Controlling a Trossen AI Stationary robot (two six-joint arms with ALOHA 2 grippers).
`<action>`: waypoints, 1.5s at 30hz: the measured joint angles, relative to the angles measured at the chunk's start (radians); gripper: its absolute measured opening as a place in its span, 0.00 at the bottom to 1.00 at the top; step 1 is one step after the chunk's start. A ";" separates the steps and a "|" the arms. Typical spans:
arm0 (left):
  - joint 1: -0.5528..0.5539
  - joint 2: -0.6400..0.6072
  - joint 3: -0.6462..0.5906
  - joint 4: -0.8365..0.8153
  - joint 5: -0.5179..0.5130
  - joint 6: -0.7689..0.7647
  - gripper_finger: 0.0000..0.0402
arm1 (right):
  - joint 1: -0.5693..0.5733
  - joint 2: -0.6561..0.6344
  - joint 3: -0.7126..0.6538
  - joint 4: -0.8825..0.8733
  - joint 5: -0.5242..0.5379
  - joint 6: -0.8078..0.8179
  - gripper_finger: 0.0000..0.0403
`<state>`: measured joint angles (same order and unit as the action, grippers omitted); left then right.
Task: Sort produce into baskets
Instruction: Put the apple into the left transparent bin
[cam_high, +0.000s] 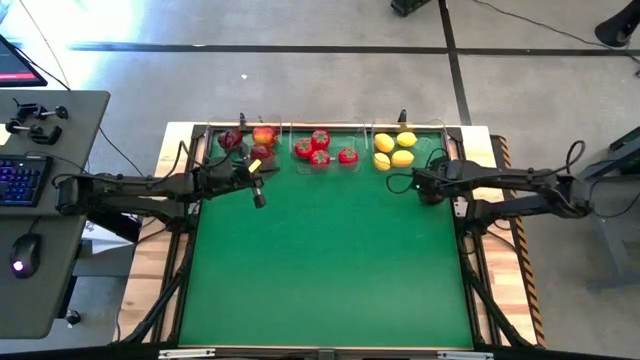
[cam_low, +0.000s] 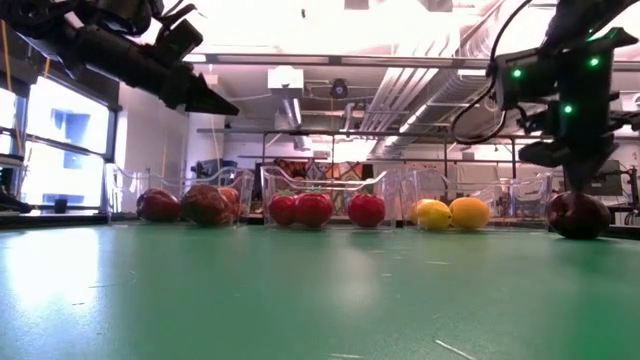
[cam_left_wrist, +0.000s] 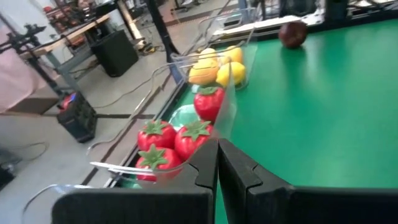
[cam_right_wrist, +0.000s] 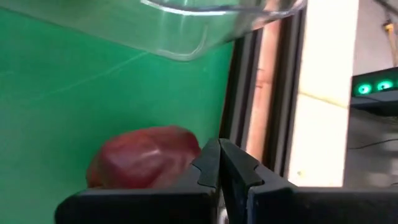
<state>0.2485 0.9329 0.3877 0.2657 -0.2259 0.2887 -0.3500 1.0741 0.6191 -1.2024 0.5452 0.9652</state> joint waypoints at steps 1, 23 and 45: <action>0.000 0.000 0.000 0.000 0.010 -0.001 0.00 | -0.007 0.000 -0.006 0.014 -0.008 -0.007 0.00; -0.001 0.000 0.000 0.000 0.060 -0.017 0.00 | 0.033 0.000 -0.021 0.214 -0.179 -0.155 0.00; -0.001 0.000 0.000 0.000 0.060 -0.016 0.00 | 0.207 0.000 0.092 0.344 -0.213 -0.397 0.00</action>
<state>0.2478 0.9329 0.3875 0.2660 -0.1661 0.2726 -0.1429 1.0740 0.7114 -0.8584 0.3321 0.5678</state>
